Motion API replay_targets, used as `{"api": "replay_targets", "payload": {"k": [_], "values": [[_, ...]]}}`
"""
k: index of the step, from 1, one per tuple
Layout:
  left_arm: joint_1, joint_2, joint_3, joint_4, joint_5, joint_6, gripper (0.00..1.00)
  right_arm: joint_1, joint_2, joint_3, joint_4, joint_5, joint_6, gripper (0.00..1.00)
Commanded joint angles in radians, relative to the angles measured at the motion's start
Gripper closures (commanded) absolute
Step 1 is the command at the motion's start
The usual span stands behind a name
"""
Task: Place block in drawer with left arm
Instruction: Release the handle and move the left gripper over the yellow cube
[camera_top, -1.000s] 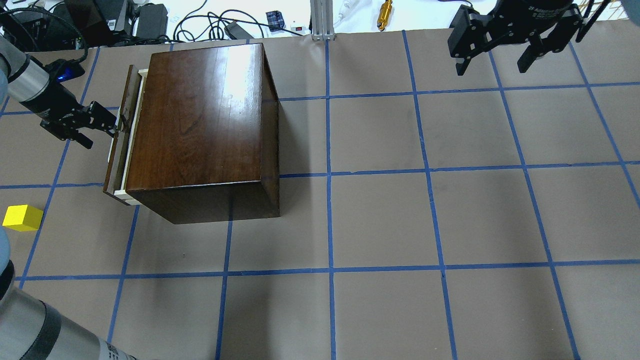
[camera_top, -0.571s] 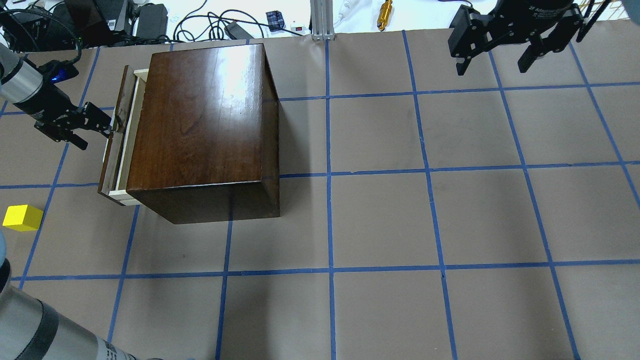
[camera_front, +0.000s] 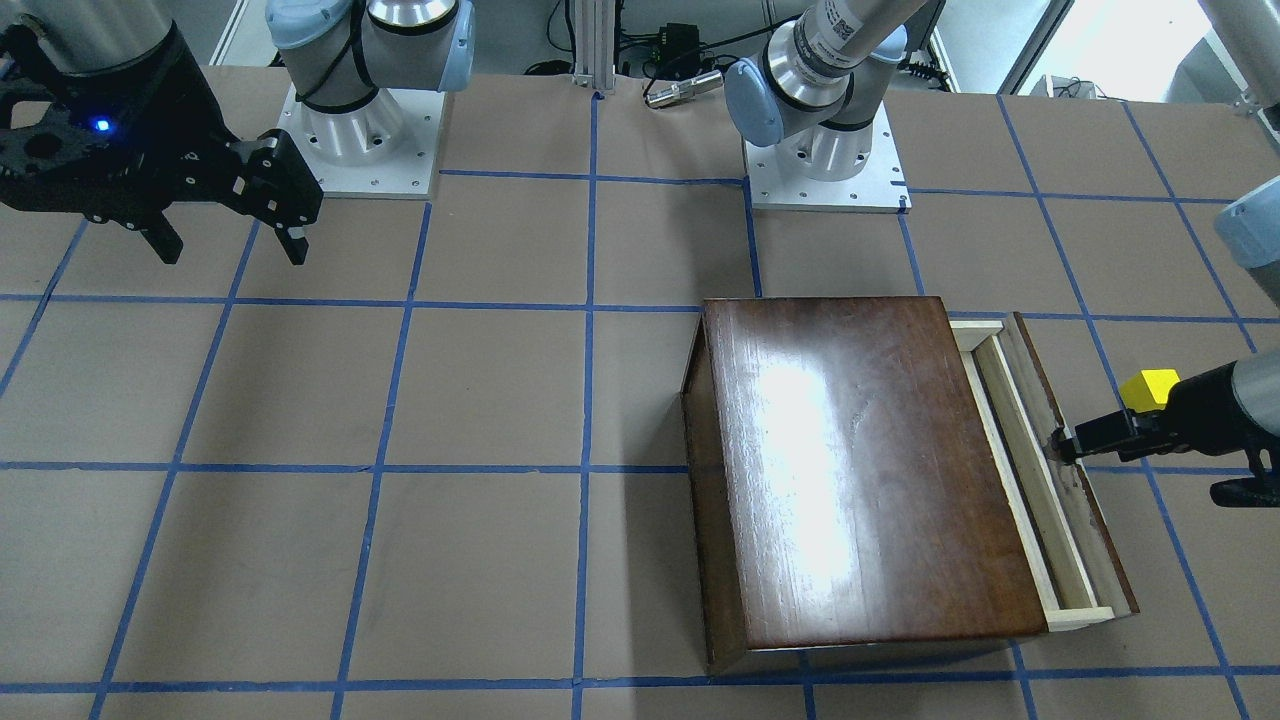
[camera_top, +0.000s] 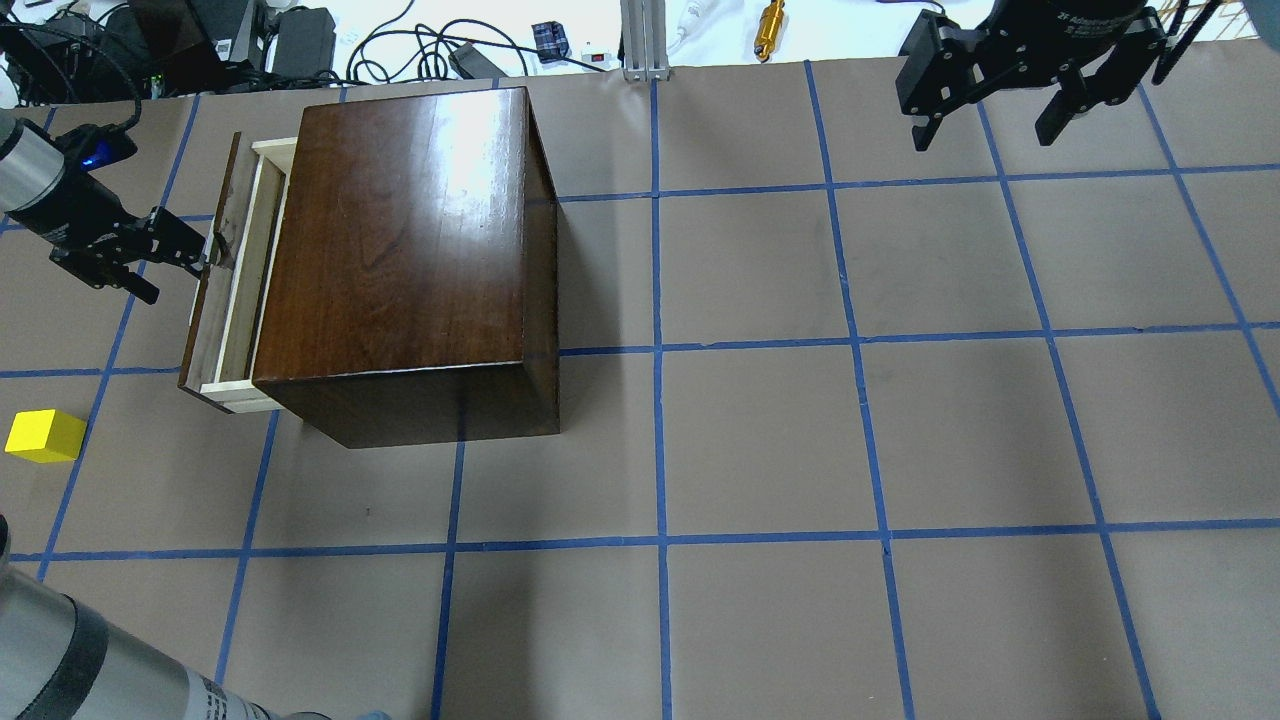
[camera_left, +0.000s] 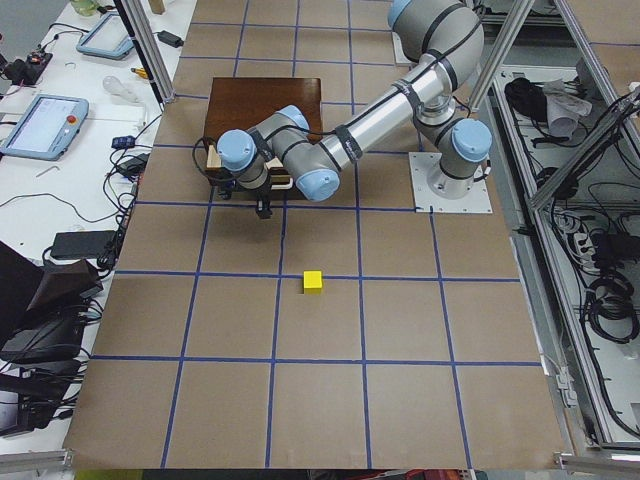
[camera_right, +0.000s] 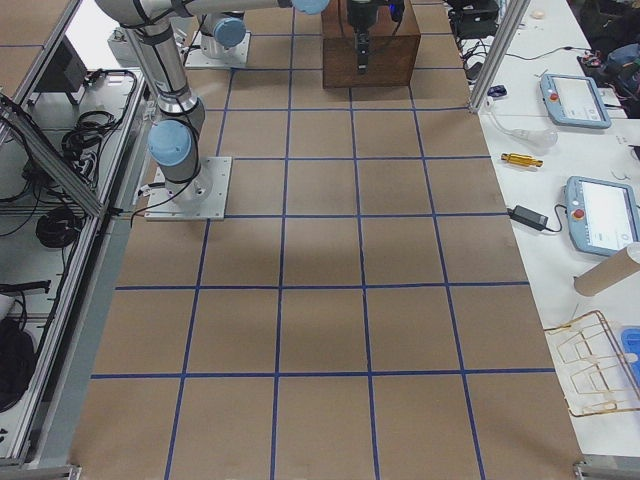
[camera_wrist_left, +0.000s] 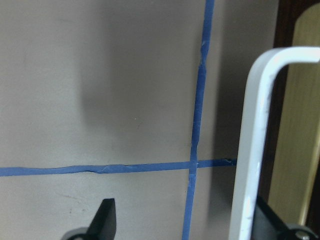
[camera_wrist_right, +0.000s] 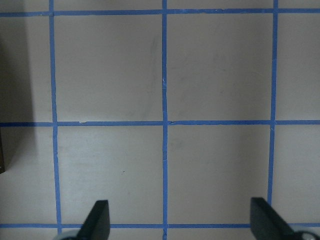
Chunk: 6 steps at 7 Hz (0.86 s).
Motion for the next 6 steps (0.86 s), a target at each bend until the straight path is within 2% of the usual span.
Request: {"api": "replay_targets", "payload": {"k": [1,6], "values": [[0.016,0.0,0.003,0.0,0.0,0.015,0.09,0.0,0.001,0.0,0.0,0.001,0.0,0.0],[0.021,0.024,0.01,-0.018,0.001,0.017,0.07,0.0,-0.001,0.0,0.0,0.001,0.0,0.0]]}}
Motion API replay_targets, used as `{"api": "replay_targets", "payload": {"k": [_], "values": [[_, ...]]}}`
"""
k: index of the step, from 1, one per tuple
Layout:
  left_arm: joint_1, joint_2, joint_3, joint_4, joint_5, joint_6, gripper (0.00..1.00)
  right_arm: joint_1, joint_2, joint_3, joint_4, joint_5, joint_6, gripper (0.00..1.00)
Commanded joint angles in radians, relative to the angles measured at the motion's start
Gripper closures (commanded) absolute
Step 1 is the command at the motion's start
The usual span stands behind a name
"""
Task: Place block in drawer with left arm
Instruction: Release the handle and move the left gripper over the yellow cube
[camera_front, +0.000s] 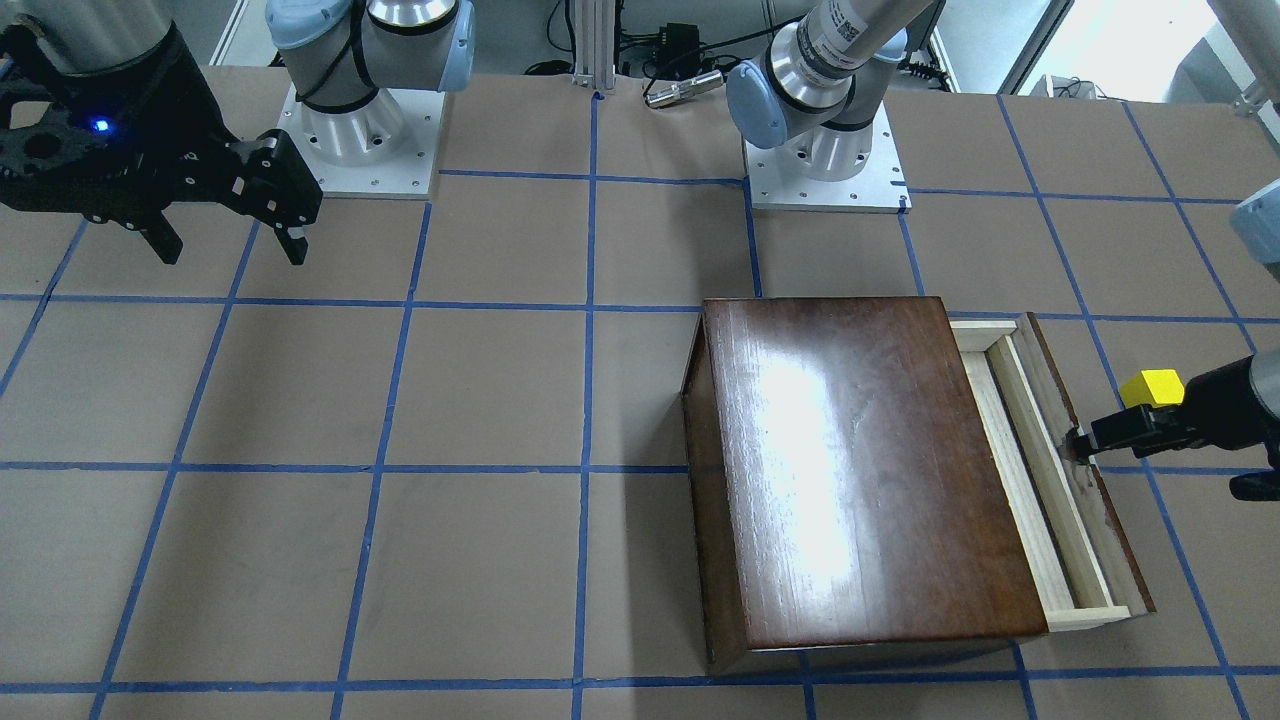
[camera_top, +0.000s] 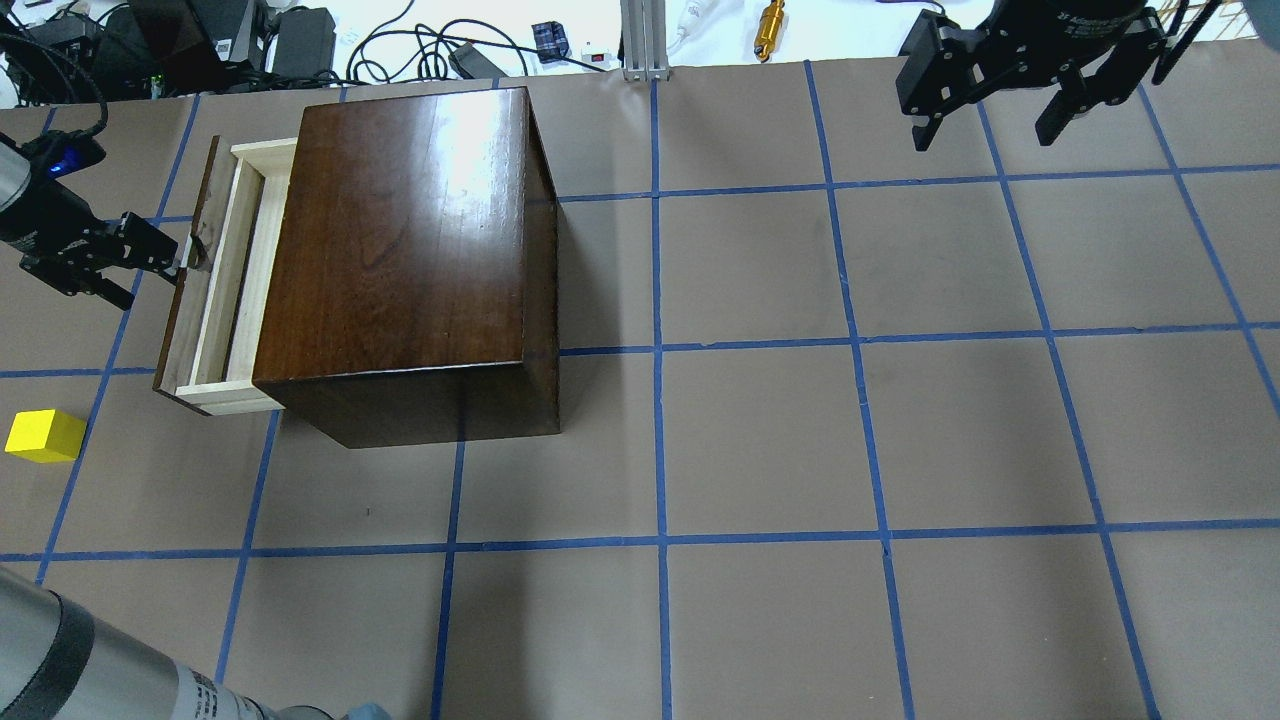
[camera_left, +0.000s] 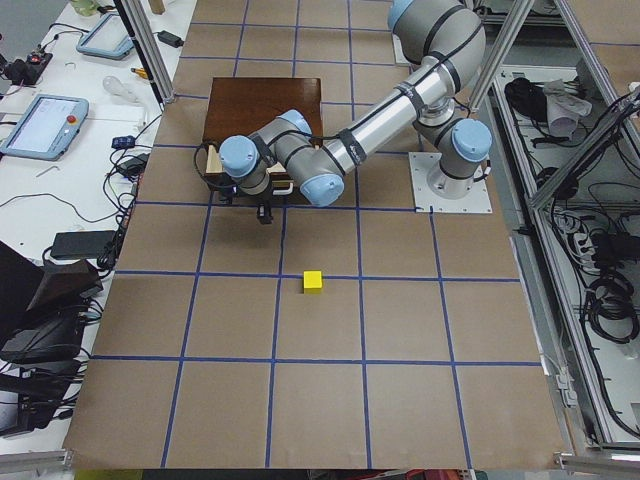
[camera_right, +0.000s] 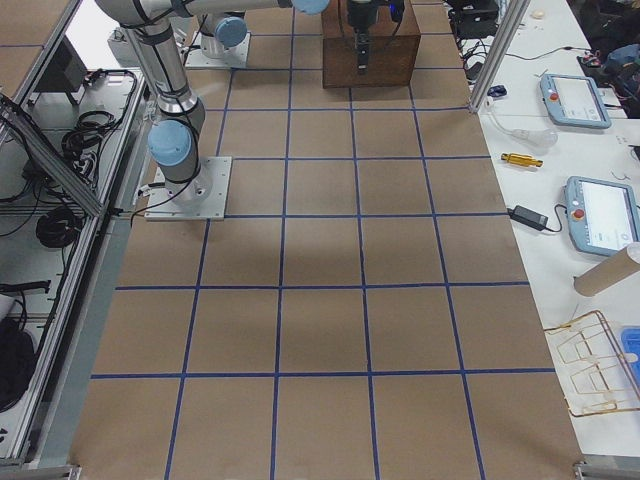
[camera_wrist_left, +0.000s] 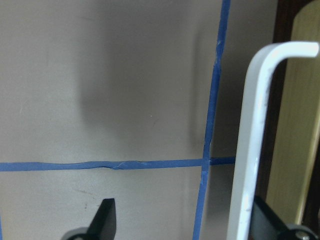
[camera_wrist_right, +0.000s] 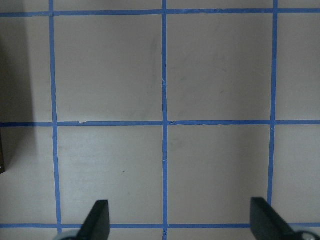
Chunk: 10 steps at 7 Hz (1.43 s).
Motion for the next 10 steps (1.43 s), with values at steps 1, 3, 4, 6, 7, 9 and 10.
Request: {"api": "replay_targets", "payload": {"k": [1,3,4,6,7,9,10], "values": [[0.0,0.037,0.014,-0.031,0.001,-0.001,0.06,-0.001,-0.001,0.0,0.0,-0.001,0.0,0.0],[-0.001,0.065,0.056,-0.094,0.035,0.003,0.06,-0.001,0.001,0.0,0.0,-0.001,0.0,0.0],[-0.001,0.084,0.076,-0.129,0.093,0.028,0.06,0.001,0.001,0.0,0.0,0.0,0.0,0.0],[0.08,0.094,0.066,-0.122,0.137,0.349,0.06,-0.001,-0.001,0.0,0.0,-0.002,0.0,0.0],[0.147,0.095,0.063,-0.111,0.16,0.492,0.06,0.001,-0.001,0.0,0.0,-0.002,0.0,0.0],[0.241,0.068,0.023,-0.024,0.167,0.863,0.05,-0.001,-0.001,0.0,0.0,-0.002,0.0,0.0],[0.255,0.068,-0.039,0.035,0.167,1.085,0.04,0.001,0.001,0.0,0.0,-0.002,0.0,0.0]]}}
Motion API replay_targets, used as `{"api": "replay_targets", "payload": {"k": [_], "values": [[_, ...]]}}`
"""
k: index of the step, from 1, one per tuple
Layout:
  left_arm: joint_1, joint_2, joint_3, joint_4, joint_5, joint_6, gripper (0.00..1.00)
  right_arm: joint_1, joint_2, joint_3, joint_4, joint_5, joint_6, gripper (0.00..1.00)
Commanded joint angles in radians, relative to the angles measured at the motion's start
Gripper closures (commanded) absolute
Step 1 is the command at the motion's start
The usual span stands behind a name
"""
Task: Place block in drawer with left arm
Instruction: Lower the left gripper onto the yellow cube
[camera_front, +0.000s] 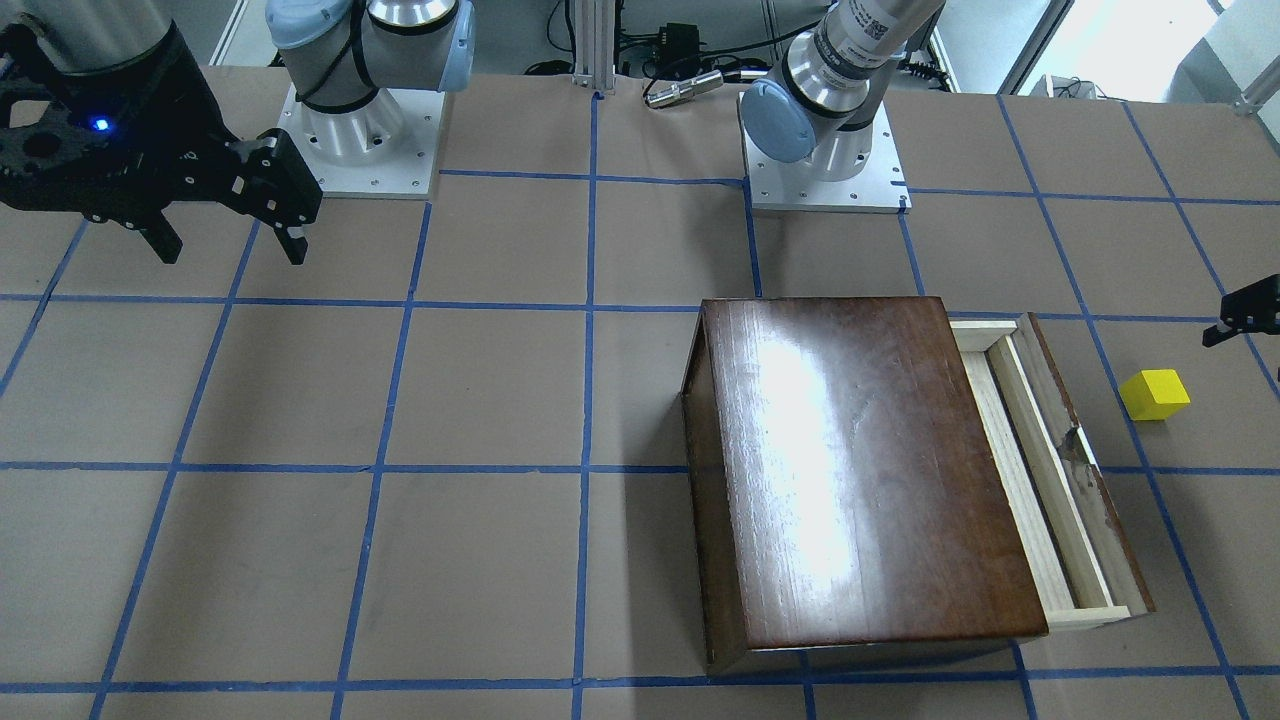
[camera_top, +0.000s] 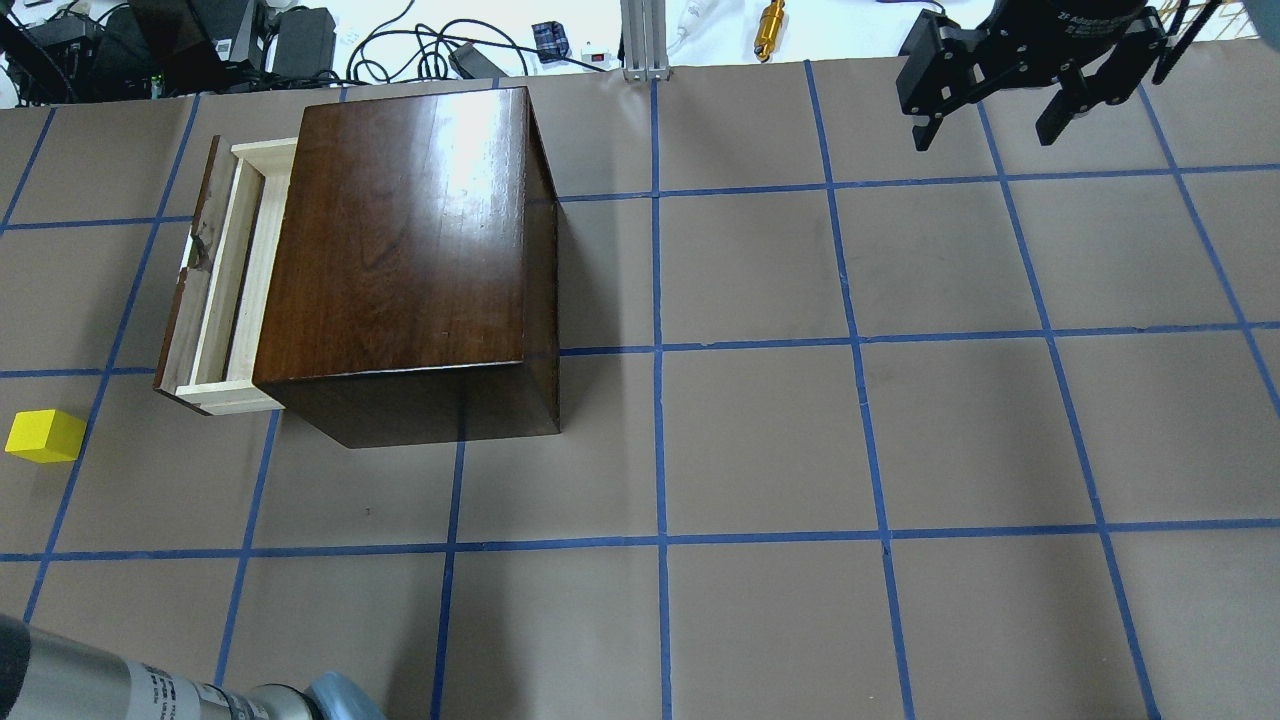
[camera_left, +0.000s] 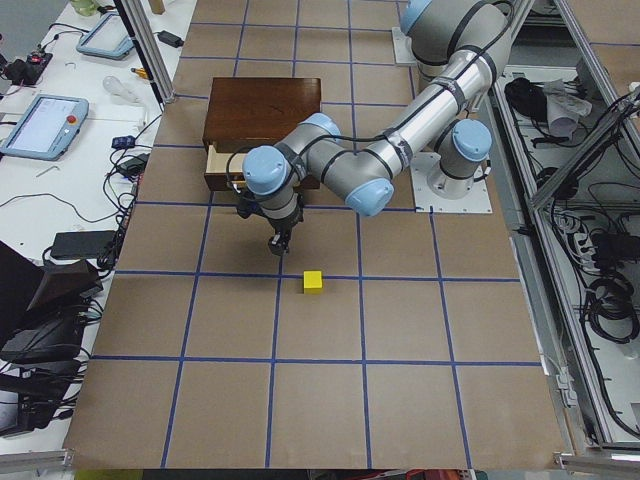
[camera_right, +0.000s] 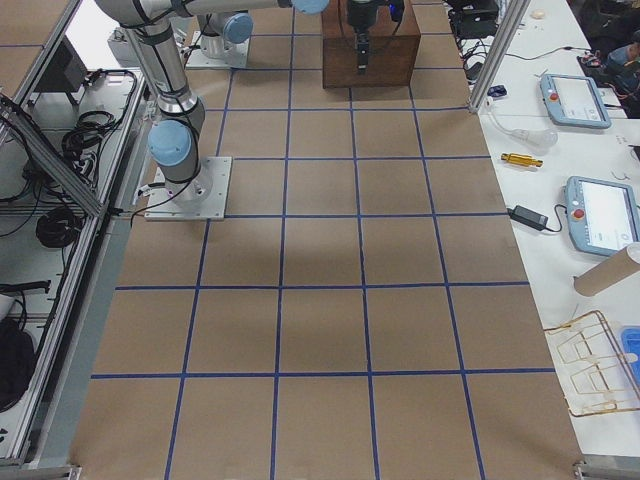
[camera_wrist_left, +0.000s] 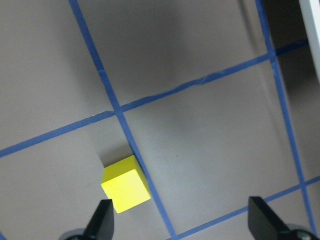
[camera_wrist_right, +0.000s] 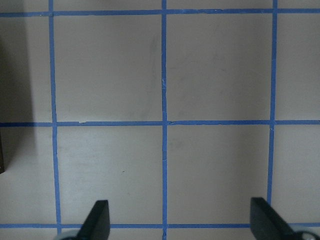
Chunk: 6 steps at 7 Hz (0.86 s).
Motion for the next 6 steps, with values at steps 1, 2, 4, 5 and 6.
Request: {"api": "replay_targets", "payload": {"k": [1,2,4,5,6], "values": [[0.053,-0.004,-0.141,0.196,-0.002,0.385,0.0,0.001,-0.001,0.0,0.0,0.0,0.0,0.0],[0.086,-0.001,-0.239,0.335,-0.005,0.572,0.0,-0.001,-0.001,0.0,0.0,0.0,0.0,0.0],[0.116,0.028,-0.355,0.461,-0.012,0.761,0.0,-0.001,-0.001,0.0,0.0,0.001,0.0,0.0],[0.114,0.028,-0.374,0.491,-0.036,0.858,0.0,0.001,-0.001,0.0,0.0,0.002,0.0,0.0],[0.111,0.022,-0.378,0.528,-0.042,0.868,0.0,0.001,0.001,0.0,0.0,0.0,0.0,0.0]]}}
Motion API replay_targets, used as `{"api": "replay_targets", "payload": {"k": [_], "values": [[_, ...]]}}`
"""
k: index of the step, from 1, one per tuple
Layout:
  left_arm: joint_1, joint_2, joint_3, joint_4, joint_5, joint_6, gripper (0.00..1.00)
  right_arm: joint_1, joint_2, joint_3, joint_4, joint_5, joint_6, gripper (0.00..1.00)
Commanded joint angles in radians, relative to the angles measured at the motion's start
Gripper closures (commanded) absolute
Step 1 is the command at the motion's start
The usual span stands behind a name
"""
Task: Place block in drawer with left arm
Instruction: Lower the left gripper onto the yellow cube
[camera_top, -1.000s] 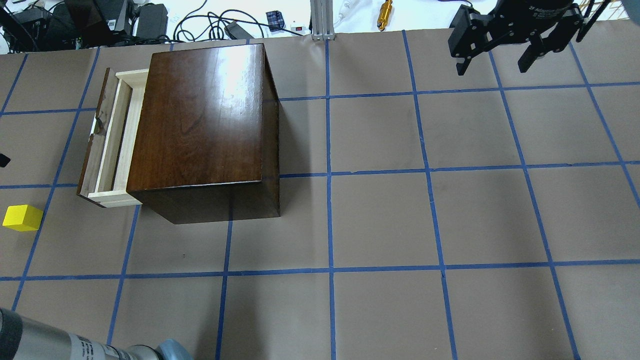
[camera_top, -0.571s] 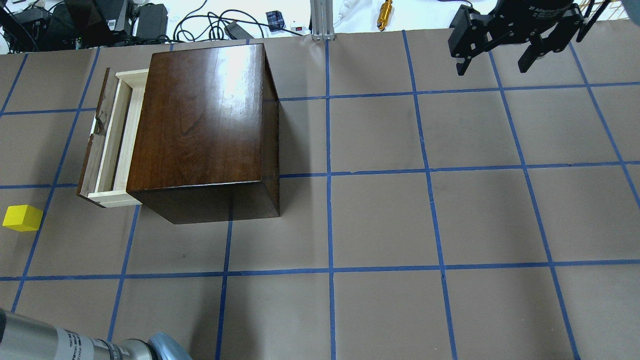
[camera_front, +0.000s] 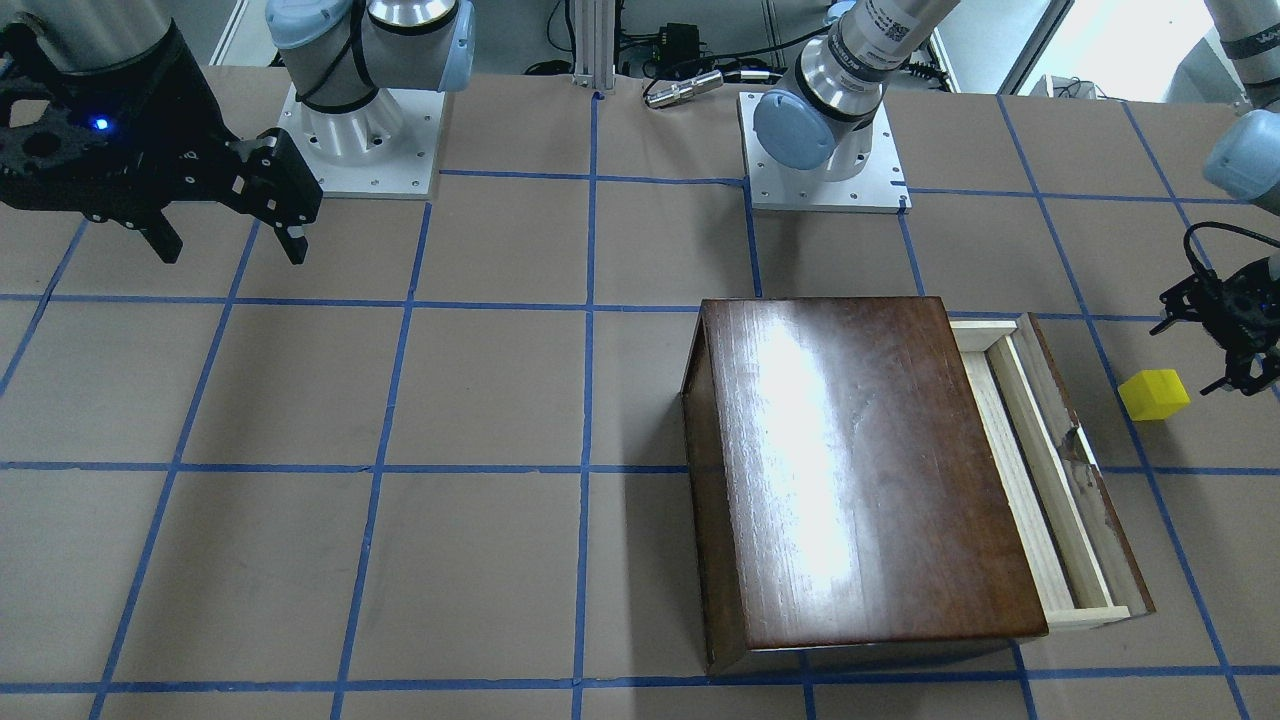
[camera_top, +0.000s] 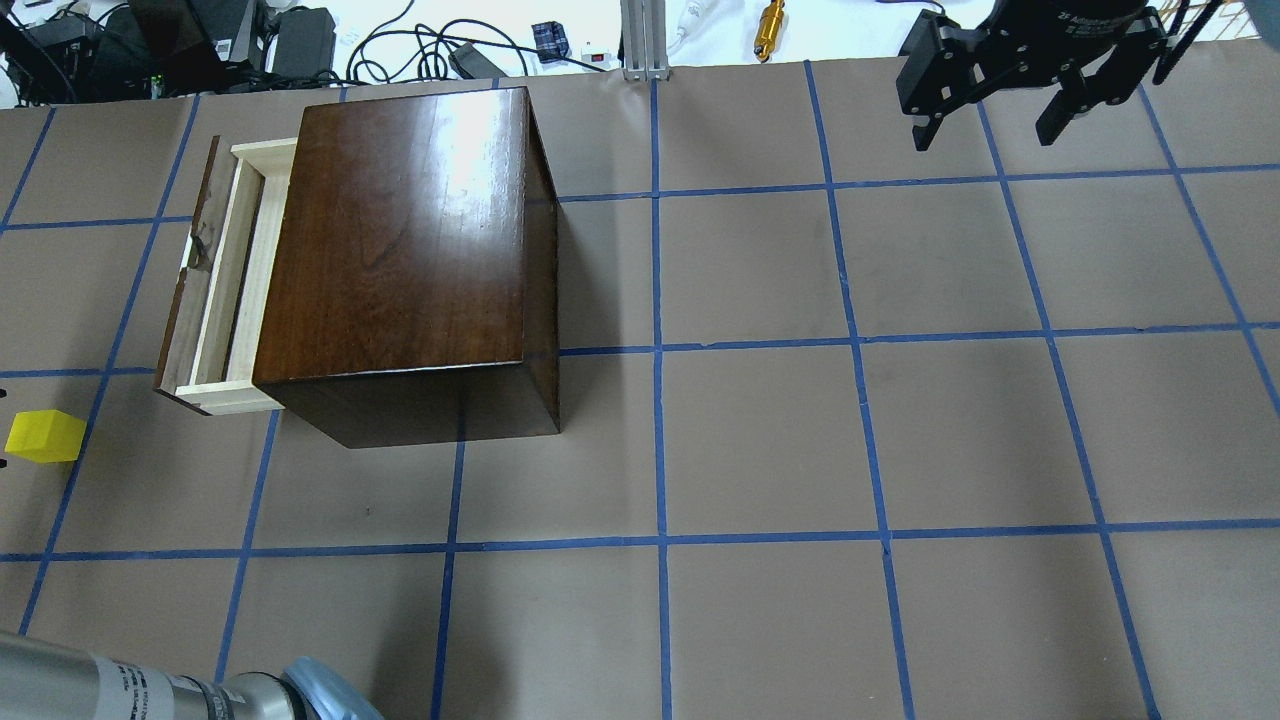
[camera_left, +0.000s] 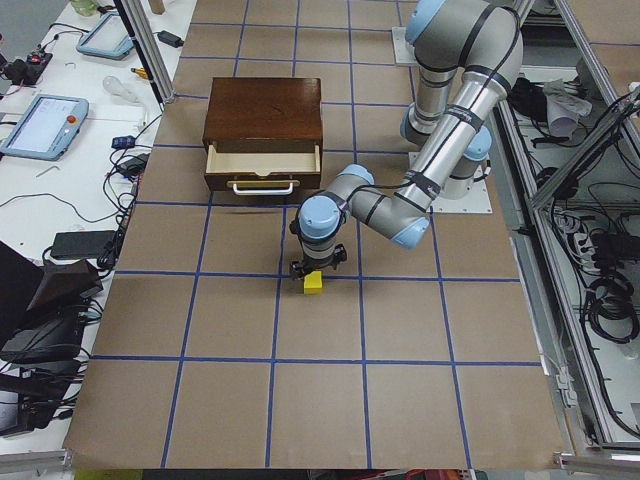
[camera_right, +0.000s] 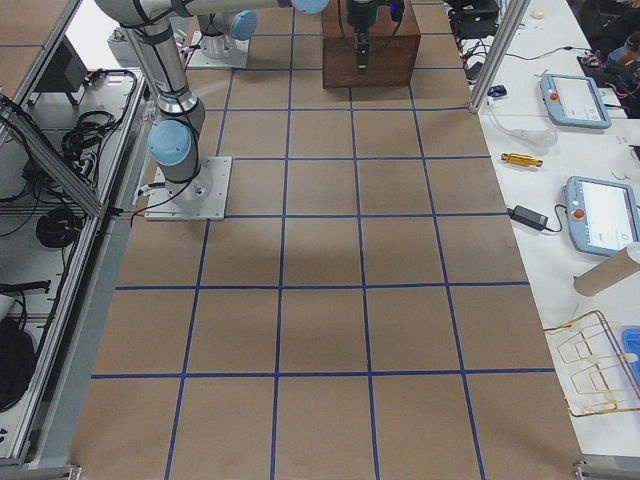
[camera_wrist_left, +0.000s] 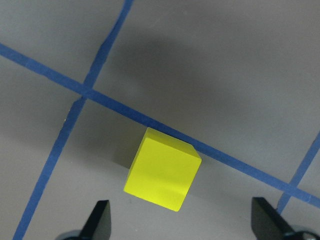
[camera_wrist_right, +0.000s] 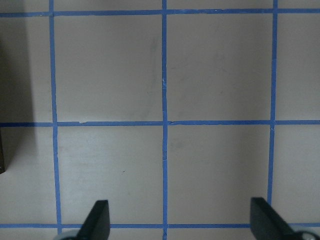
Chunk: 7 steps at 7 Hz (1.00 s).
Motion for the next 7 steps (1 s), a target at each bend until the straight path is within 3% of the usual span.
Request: {"api": "replay_targets", "payload": {"k": [1,2,7], "values": [[0.001,-0.014,-0.017,0.056,-0.014,0.09,0.0,0.001,0.0,0.0,0.0,-0.001,0.0,0.0],[-0.001,-0.026,-0.017,0.074,-0.043,0.16,0.0,0.001,0.0,0.0,0.0,0.0,0.0,0.0],[-0.001,-0.064,-0.02,0.07,-0.032,0.145,0.0,0.001,0.001,0.0,0.0,-0.001,0.0,0.0]]}}
